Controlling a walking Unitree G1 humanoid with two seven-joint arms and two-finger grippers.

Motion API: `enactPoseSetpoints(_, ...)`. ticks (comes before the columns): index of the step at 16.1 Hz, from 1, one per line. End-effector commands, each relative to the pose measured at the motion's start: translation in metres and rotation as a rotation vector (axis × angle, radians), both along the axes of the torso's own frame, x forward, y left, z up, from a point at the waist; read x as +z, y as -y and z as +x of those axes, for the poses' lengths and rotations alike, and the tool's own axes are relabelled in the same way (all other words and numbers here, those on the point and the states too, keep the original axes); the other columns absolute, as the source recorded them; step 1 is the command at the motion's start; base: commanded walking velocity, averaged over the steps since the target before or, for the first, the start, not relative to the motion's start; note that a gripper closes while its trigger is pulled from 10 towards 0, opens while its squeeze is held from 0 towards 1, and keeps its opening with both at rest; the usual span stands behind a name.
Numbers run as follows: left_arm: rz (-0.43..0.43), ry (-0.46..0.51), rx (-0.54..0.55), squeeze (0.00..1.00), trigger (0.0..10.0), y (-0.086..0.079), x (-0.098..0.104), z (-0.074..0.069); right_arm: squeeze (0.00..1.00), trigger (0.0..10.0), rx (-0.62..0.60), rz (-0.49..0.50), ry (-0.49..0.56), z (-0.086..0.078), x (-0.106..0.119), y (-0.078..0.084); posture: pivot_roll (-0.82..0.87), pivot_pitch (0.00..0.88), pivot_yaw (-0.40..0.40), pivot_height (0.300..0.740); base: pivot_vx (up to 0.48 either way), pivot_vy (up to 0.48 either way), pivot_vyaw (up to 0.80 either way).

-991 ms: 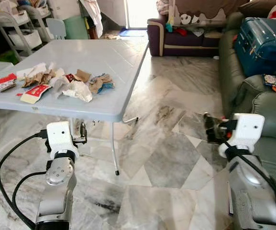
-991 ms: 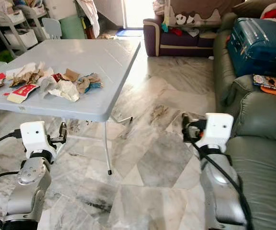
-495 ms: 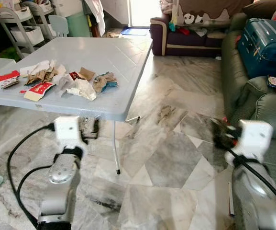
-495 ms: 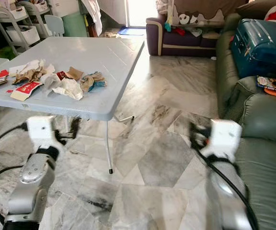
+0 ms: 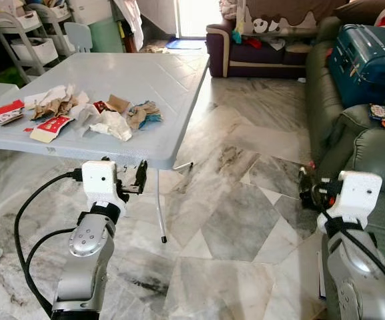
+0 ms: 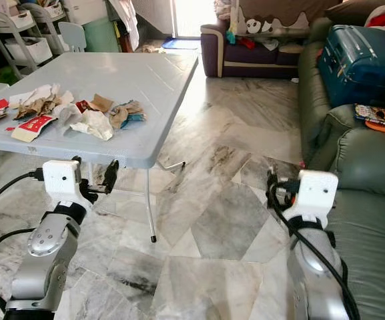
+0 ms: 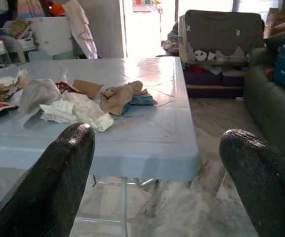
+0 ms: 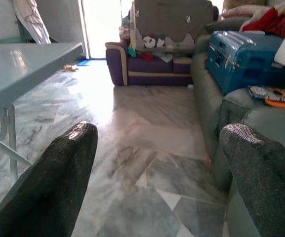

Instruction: Picking trash to rubbish bin

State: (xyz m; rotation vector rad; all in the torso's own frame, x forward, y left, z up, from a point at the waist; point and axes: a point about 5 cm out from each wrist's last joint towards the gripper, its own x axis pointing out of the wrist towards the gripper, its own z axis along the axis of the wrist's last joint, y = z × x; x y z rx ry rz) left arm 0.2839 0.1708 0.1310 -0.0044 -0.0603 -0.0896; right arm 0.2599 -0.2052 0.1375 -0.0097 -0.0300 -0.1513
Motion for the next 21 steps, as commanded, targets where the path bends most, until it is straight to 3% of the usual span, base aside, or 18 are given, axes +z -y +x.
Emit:
enactPoseSetpoints(1,0.003,-0.009,0.014,0.0,10.0,-0.004,-0.001,0.0,0.0,10.0,-0.001,-0.004,0.014,0.002,0.004,0.0,-0.14,0.0,0.033,0.74,0.0,0.334,0.0)
enactPoseSetpoints(21,0.03,-0.023,0.055,0.0,10.0,-0.014,-0.002,0.011,0.0,10.0,0.003,-0.003,0.025,0.006,0.007,-0.003,-0.14,0.0,0.029,0.74,0.0,0.473,0.0)
